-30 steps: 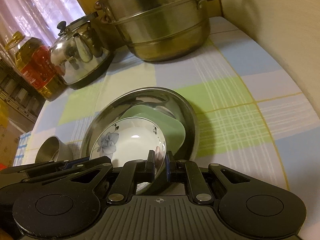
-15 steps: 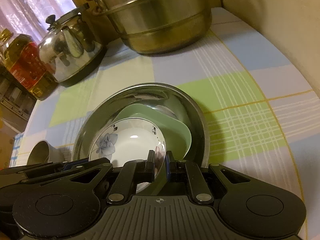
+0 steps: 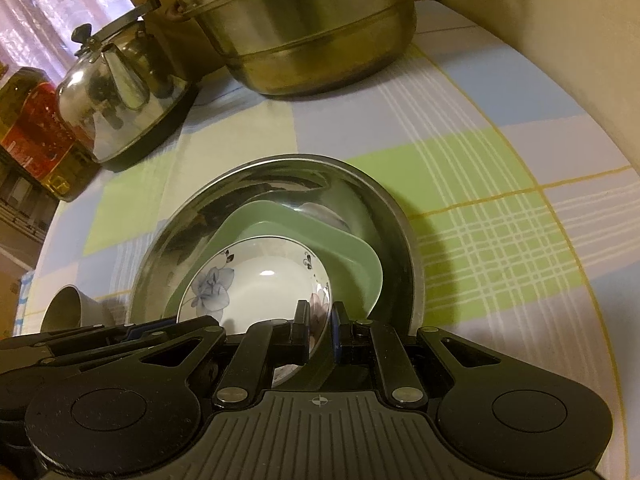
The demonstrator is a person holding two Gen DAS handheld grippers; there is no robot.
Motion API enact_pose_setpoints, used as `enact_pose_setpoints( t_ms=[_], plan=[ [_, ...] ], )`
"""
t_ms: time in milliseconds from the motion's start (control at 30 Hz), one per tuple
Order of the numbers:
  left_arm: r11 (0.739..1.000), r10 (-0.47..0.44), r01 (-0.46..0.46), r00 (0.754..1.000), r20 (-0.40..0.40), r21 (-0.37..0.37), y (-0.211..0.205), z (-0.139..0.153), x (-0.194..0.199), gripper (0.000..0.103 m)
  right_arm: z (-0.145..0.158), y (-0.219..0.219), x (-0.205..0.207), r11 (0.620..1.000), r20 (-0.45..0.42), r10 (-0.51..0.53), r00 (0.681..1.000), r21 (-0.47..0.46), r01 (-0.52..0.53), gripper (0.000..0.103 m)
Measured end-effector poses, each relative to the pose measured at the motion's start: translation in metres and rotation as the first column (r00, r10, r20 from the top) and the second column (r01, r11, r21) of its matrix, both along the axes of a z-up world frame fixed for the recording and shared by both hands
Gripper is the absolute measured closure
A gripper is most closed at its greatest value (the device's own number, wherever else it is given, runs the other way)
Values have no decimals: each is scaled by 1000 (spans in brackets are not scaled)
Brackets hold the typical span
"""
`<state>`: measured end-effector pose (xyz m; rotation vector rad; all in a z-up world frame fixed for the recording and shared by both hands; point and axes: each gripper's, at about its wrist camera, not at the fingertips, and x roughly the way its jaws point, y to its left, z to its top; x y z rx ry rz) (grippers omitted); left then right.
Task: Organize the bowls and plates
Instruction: 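Carry the floral saucer with the right tool onto the green plate, then release the saucer and pull the right tool back from the basin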
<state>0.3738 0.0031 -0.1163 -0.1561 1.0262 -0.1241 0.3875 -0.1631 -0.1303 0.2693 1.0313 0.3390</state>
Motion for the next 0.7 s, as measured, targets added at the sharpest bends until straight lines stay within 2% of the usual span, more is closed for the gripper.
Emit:
enact_pose_setpoints(
  t_ms=[333, 567, 633, 700],
  plan=[
    [1000, -2, 2, 1000, -2, 3, 3, -4, 4, 90, 0, 1, 2, 1000, 17, -28, 999, 8, 28, 92],
    [1000, -7, 7, 1000, 31, 0, 6, 7, 1, 88, 10, -5, -4, 998, 50, -50, 997, 27, 49, 89],
    [1000, -11, 11, 999, 39, -3, 6, 11, -2, 88, 14, -8, -8, 998, 64, -59, 996, 40, 57, 72],
    [1000, -13, 14, 999, 43, -5, 6, 16, -5, 88, 20, -11, -14, 996, 80, -72, 994, 49, 68, 63]
  ],
)
